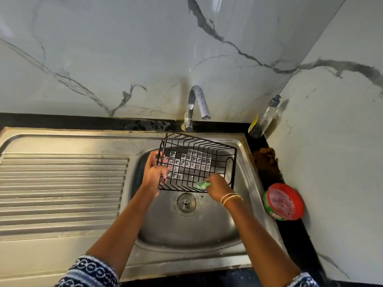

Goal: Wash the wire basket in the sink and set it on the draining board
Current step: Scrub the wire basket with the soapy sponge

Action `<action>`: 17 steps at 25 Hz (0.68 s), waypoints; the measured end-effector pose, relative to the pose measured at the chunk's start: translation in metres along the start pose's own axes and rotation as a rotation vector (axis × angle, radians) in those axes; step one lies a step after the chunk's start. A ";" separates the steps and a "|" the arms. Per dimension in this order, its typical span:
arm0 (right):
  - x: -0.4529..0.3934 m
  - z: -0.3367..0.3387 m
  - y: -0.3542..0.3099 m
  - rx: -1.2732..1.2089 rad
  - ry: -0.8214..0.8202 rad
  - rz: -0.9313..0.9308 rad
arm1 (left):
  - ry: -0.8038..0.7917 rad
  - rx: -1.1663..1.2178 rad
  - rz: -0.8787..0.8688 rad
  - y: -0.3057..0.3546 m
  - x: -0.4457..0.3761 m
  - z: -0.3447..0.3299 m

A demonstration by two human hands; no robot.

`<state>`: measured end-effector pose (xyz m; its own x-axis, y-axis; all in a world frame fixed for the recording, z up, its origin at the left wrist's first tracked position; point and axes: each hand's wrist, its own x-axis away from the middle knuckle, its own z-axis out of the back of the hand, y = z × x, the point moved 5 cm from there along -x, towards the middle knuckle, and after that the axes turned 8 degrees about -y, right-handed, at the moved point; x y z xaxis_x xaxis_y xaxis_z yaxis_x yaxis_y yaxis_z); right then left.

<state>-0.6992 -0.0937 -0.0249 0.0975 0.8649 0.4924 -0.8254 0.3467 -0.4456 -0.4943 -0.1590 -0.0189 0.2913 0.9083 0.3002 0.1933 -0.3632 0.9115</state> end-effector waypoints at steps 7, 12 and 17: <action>0.034 -0.023 -0.084 -0.279 -0.061 0.350 | 0.061 -0.010 -0.030 0.003 0.008 -0.022; 0.020 0.010 -0.012 -0.013 -0.088 0.191 | 0.121 0.139 0.159 -0.010 0.013 -0.008; 0.013 0.017 -0.008 0.061 0.014 0.065 | 0.166 0.266 0.235 -0.015 0.012 -0.008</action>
<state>-0.7011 -0.0911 -0.0019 0.0503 0.8900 0.4531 -0.8626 0.2673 -0.4294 -0.5015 -0.1409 -0.0262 0.2055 0.8072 0.5534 0.3814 -0.5868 0.7143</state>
